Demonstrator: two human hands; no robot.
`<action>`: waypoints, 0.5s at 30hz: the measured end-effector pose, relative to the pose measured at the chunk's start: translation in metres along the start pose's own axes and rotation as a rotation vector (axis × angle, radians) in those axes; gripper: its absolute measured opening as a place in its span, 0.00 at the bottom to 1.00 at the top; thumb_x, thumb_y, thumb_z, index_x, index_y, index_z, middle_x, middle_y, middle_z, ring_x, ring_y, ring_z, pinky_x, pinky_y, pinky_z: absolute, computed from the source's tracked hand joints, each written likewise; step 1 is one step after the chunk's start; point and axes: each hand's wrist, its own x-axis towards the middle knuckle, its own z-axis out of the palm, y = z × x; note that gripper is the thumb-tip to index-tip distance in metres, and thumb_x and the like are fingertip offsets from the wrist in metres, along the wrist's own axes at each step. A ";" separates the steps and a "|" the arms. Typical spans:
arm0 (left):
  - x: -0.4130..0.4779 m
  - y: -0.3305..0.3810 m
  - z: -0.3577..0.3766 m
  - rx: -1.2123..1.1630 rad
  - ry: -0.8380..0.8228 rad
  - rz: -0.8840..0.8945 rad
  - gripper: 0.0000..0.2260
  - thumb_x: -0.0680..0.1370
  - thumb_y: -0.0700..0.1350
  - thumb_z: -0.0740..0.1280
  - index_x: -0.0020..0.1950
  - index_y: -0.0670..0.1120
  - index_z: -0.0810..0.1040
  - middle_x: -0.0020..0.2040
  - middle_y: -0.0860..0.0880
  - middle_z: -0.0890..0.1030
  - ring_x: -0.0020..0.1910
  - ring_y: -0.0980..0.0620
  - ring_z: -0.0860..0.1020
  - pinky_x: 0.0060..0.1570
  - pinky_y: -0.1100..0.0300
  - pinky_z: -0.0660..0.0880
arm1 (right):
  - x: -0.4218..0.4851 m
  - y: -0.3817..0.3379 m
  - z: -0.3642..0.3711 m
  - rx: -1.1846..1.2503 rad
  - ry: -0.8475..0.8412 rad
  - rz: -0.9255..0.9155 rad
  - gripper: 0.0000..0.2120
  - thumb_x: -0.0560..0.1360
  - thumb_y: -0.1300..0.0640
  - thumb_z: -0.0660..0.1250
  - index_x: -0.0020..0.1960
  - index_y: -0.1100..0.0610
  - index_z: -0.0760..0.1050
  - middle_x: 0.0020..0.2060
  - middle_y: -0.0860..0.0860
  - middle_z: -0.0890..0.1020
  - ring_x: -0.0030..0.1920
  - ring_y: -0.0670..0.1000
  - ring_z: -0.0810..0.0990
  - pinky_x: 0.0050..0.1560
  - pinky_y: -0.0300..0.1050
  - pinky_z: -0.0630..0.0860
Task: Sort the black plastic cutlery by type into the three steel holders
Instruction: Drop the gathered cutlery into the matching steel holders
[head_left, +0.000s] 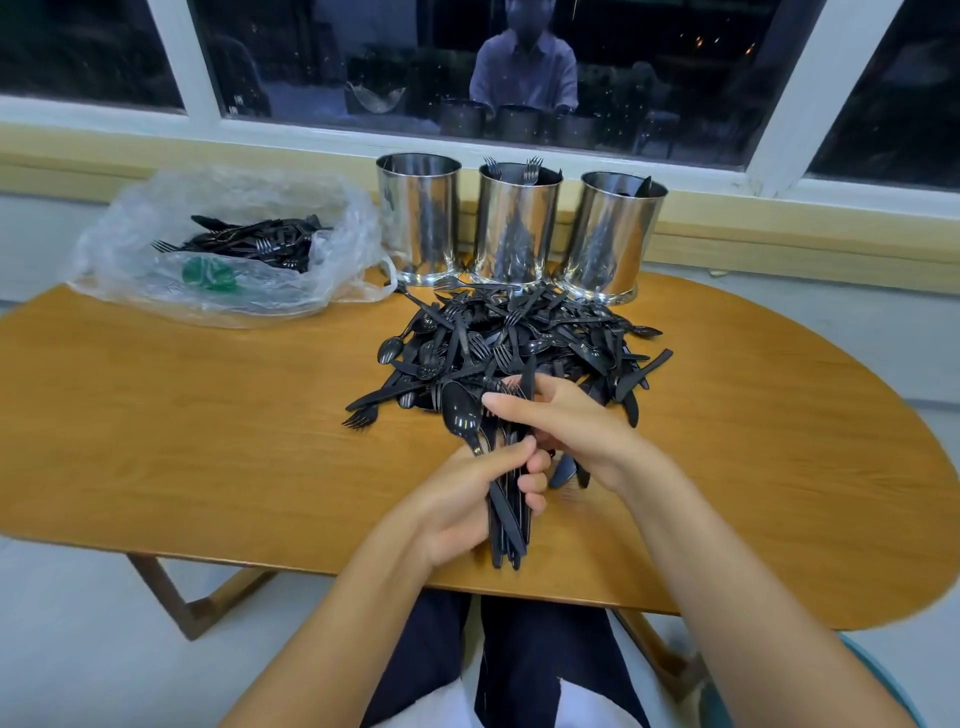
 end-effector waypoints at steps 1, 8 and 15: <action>-0.002 0.001 -0.001 0.000 -0.023 -0.016 0.06 0.79 0.39 0.64 0.56 0.40 0.73 0.37 0.48 0.73 0.33 0.55 0.69 0.36 0.63 0.71 | 0.003 -0.002 0.001 0.027 -0.050 -0.011 0.14 0.74 0.49 0.71 0.54 0.57 0.79 0.41 0.49 0.83 0.28 0.40 0.75 0.37 0.36 0.72; -0.010 0.008 -0.005 -0.043 0.031 -0.003 0.07 0.78 0.43 0.65 0.51 0.40 0.78 0.35 0.48 0.73 0.30 0.55 0.70 0.33 0.63 0.73 | 0.018 -0.006 0.010 -0.048 -0.072 -0.140 0.05 0.78 0.57 0.66 0.44 0.57 0.77 0.30 0.49 0.77 0.23 0.44 0.66 0.25 0.33 0.64; -0.011 0.012 -0.014 0.070 0.148 0.036 0.07 0.80 0.45 0.65 0.51 0.41 0.76 0.36 0.48 0.74 0.34 0.52 0.73 0.39 0.57 0.76 | 0.033 -0.014 0.019 -0.212 -0.103 -0.192 0.08 0.79 0.63 0.62 0.45 0.66 0.74 0.30 0.52 0.75 0.24 0.43 0.70 0.25 0.34 0.66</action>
